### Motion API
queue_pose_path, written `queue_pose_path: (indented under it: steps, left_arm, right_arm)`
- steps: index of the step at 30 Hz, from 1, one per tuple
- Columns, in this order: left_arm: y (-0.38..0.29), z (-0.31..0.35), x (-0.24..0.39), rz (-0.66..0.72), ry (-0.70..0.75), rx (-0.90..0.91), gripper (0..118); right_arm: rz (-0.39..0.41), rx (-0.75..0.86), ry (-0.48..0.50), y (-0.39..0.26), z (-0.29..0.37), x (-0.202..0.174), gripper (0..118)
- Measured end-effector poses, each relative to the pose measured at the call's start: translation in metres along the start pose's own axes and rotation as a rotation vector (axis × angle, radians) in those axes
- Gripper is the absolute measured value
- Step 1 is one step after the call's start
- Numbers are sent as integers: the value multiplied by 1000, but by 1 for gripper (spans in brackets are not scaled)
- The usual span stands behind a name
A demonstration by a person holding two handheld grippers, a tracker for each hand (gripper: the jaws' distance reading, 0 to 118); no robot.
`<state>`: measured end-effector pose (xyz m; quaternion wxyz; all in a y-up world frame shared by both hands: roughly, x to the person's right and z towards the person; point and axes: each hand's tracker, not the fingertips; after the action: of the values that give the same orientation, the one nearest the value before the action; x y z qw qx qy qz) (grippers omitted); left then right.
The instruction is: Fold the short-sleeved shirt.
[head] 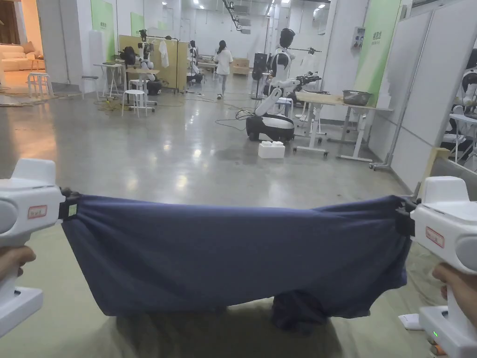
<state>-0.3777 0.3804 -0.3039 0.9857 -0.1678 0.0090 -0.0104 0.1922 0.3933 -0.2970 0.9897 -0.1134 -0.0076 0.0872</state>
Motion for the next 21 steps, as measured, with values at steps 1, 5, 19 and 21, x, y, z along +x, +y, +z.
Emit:
queue_pose_path:
  steps: [1, 5, 19, 21]
  left_arm:
    - [-9, 10, 0, 4, 2, 3, 0]
    - [-49, 52, 1, -7, -8, -16, 0]
    - [-247, 132, 12, 66, -15, -314, 0]
    - [-276, 130, 11, 71, -29, -389, 0]
  right_arm:
    - [1, -5, 4, -7, 10, -1, 4]
    - [19, -55, 10, -45, 53, -6, 4]
    - [70, -422, 66, -232, 137, -37, 4]
    - [83, -509, 81, -265, 139, -43, 4]
